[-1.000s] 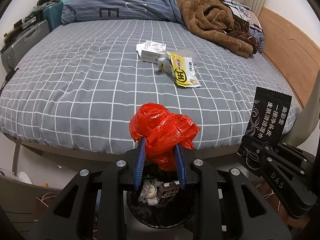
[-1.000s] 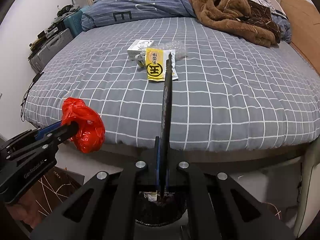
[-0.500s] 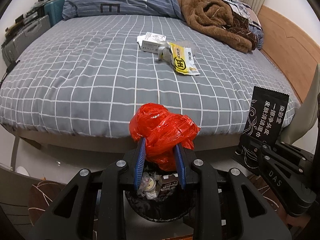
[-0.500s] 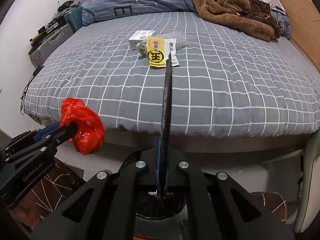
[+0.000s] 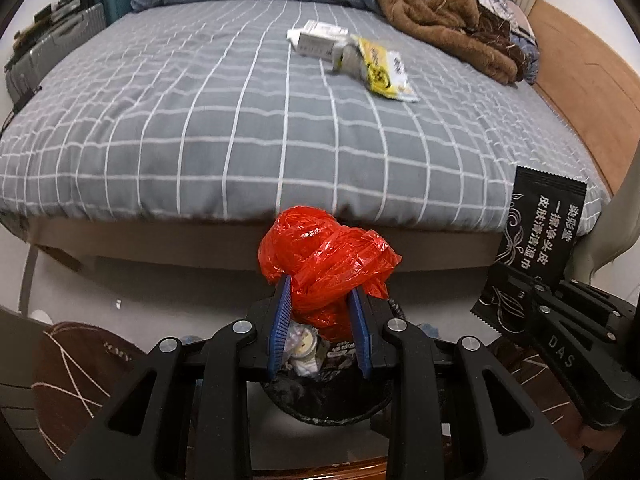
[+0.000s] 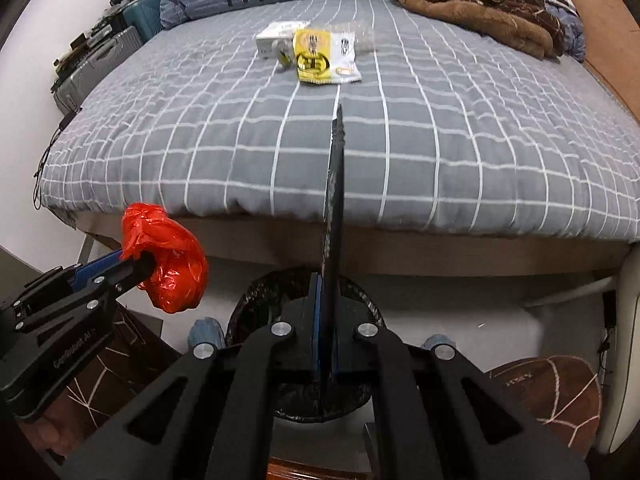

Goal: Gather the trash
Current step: 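Carry the black packet and red bag with both tools over the floor bin, then open the right tool to drop the black packet into the bin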

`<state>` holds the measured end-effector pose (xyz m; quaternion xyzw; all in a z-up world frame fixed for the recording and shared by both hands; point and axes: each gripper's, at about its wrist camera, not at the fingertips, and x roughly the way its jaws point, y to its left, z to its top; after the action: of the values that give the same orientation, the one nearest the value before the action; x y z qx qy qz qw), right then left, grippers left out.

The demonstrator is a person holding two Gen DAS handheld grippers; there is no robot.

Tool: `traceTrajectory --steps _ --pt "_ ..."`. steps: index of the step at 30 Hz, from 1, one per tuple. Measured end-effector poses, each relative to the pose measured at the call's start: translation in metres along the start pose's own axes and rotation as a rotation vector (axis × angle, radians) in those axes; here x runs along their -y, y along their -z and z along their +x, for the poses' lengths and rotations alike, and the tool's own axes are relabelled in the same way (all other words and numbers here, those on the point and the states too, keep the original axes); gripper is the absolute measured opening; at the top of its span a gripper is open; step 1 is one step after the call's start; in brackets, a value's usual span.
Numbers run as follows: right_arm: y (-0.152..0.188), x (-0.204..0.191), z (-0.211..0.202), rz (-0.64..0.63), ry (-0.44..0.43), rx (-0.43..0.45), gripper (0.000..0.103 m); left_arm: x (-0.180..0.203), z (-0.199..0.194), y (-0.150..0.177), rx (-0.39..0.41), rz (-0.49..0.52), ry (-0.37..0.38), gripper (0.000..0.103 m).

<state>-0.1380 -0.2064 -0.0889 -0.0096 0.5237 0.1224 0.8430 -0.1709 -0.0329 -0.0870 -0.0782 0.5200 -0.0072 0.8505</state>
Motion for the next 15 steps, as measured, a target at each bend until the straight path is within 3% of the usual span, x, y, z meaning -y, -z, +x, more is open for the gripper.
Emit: traceTrajectory --steps 15 --pt "0.031 -0.006 0.061 -0.007 -0.024 -0.138 0.003 -0.021 0.051 0.031 -0.099 -0.013 -0.041 0.027"
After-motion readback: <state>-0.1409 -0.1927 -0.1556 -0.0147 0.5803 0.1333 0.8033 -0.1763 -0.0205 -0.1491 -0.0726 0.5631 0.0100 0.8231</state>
